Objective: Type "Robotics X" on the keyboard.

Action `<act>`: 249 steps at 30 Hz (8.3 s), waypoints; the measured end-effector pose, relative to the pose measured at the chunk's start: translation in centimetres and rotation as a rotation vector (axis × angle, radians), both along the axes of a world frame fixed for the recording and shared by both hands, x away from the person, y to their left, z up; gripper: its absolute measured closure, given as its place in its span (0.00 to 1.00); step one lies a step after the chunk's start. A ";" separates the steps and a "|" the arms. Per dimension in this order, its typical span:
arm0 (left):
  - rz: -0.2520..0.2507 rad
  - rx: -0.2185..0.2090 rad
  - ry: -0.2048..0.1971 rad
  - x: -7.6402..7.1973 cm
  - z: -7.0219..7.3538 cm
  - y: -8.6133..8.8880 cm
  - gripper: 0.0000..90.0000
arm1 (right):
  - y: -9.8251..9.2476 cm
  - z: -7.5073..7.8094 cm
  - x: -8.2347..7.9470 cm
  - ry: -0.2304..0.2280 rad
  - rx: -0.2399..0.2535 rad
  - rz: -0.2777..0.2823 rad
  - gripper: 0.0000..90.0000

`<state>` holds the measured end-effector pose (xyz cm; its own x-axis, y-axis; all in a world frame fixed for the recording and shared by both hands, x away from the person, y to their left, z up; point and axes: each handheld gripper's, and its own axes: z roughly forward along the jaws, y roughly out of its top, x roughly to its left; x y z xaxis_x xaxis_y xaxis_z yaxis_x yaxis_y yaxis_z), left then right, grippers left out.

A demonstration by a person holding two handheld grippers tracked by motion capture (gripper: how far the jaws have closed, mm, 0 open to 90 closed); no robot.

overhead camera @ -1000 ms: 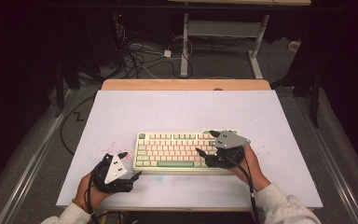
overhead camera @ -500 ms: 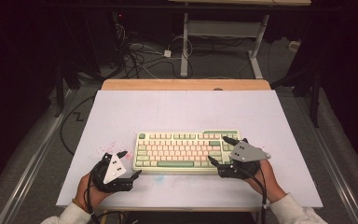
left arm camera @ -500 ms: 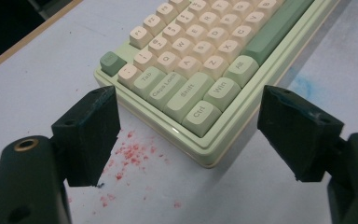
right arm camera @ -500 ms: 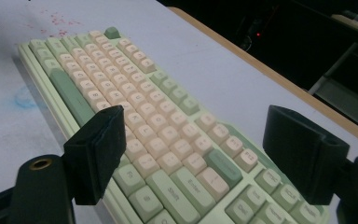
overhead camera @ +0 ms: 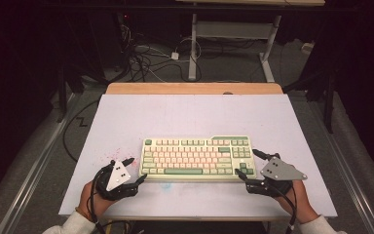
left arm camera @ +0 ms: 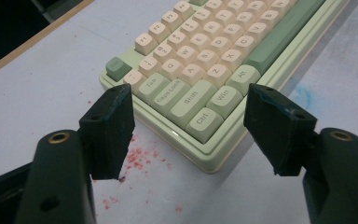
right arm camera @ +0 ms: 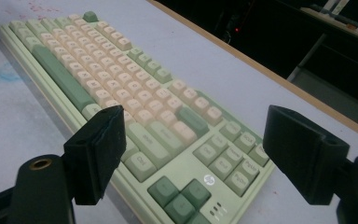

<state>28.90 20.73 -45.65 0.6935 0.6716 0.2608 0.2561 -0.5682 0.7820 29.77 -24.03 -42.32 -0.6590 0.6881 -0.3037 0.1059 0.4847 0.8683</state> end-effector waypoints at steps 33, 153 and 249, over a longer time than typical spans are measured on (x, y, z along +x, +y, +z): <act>-0.104 0.076 0.128 3.2 1.8 -4.3 0.97 | -1.6 -2.4 -2.0 0.015 -0.055 -0.008 0.25; 0.022 0.021 -0.076 0.7 -0.2 -1.8 0.20 | 0.5 -0.7 1.8 0.099 -0.003 0.014 0.84; 0.000 0.019 0.020 1.0 -1.1 -1.0 0.20 | 9.9 0.8 5.2 0.085 -0.015 0.112 0.27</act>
